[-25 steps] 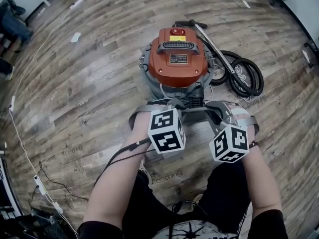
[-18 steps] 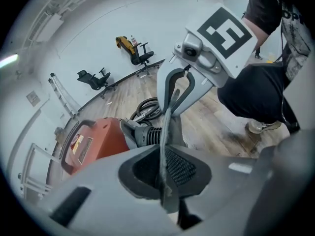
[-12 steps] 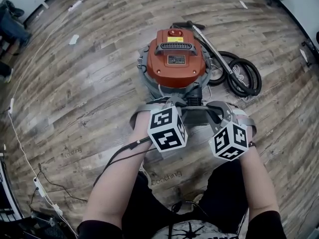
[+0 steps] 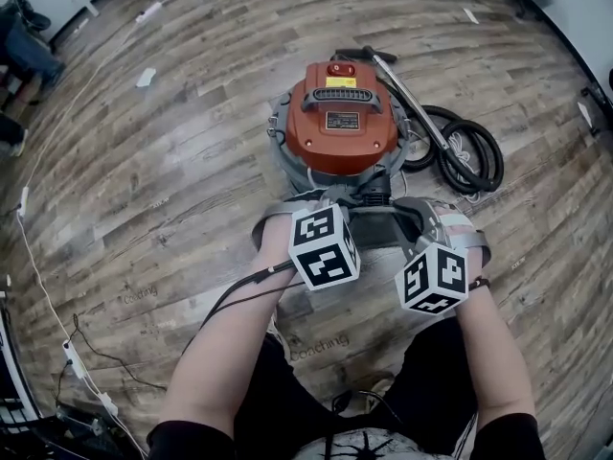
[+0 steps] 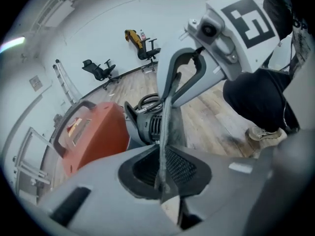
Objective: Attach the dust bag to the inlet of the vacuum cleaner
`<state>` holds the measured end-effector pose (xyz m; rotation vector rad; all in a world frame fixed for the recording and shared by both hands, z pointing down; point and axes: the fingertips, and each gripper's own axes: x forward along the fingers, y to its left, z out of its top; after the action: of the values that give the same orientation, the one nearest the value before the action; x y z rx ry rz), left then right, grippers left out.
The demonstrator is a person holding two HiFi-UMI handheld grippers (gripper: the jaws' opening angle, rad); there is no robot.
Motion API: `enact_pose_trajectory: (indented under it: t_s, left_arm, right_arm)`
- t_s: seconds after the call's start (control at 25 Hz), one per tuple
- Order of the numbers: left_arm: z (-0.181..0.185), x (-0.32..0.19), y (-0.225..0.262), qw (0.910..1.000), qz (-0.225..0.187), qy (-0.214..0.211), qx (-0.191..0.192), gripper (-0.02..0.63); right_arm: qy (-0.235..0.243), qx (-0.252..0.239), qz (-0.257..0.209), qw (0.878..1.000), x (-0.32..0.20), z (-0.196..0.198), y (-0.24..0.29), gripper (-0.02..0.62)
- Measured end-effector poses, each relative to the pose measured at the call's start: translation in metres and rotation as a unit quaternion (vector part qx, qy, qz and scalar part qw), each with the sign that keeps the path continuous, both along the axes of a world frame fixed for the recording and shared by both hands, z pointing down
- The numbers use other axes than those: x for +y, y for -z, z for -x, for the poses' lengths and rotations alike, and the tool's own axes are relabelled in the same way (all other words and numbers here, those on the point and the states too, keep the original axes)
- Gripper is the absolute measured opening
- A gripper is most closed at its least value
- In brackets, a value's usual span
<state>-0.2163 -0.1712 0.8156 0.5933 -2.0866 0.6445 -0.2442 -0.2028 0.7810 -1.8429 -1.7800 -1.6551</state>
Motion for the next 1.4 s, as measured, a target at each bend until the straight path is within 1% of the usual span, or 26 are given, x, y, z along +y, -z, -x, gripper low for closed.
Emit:
enact_pose_trajectory:
  t_s: [0.08, 0.16, 0.24, 0.28, 0.32, 0.4, 0.64, 0.76, 0.88, 1.08, 1.24, 1.32, 1.4]
  left_arm:
    - [0.008, -0.002, 0.011, 0.9997, 0.005, -0.003, -0.024, 0.031]
    - [0.016, -0.005, 0.018, 0.9989, 0.018, -0.009, -0.043, 0.035]
    - [0.022, -0.009, 0.022, 0.998, 0.032, -0.016, -0.053, 0.038]
    - [0.024, -0.01, 0.022, 0.9979, 0.032, -0.017, -0.054, 0.04]
    - [0.024, -0.01, 0.021, 0.998, 0.029, -0.016, -0.054, 0.04]
    - [0.02, -0.009, 0.018, 0.9987, 0.019, -0.01, -0.047, 0.038]
    - [0.001, 0.003, -0.004, 0.9999, 0.005, 0.015, -0.001, 0.034]
    - [-0.002, 0.005, -0.011, 0.9998, 0.002, 0.017, 0.012, 0.034]
    - [0.004, 0.008, -0.009, 0.9998, 0.01, 0.018, 0.002, 0.034]
    - [0.015, 0.007, 0.004, 0.9989, 0.028, 0.018, -0.033, 0.035]
    - [0.017, 0.004, 0.01, 0.9977, 0.047, 0.009, -0.047, 0.037]
    - [0.015, 0.001, 0.01, 0.9978, 0.044, 0.007, -0.05, 0.035]
    - [0.011, -0.002, 0.009, 0.9985, 0.032, 0.008, -0.044, 0.031]
  right_arm:
    - [-0.027, 0.027, 0.014, 0.999, -0.007, 0.006, -0.007, 0.046]
    - [-0.053, 0.057, 0.031, 0.997, -0.012, 0.011, -0.015, 0.046]
    - [-0.074, 0.08, 0.045, 0.993, -0.016, 0.015, -0.022, 0.048]
    - [-0.079, 0.088, 0.047, 0.992, -0.017, 0.017, -0.024, 0.048]
    - [-0.079, 0.088, 0.048, 0.992, -0.017, 0.018, -0.023, 0.049]
    - [-0.068, 0.072, 0.042, 0.994, -0.013, 0.019, -0.017, 0.049]
    - [-0.015, 0.005, 0.029, 0.999, 0.013, 0.01, 0.005, 0.049]
    - [-0.001, -0.01, 0.026, 1.0, 0.018, 0.005, 0.006, 0.051]
    - [-0.009, 0.007, 0.045, 0.999, 0.013, 0.005, 0.003, 0.048]
    - [-0.044, 0.052, 0.075, 0.995, -0.005, 0.003, -0.004, 0.04]
    - [-0.073, 0.082, 0.093, 0.99, -0.01, 0.004, -0.009, 0.035]
    - [-0.079, 0.085, 0.094, 0.989, -0.011, 0.007, -0.011, 0.037]
    - [-0.071, 0.071, 0.079, 0.992, -0.008, 0.013, -0.01, 0.038]
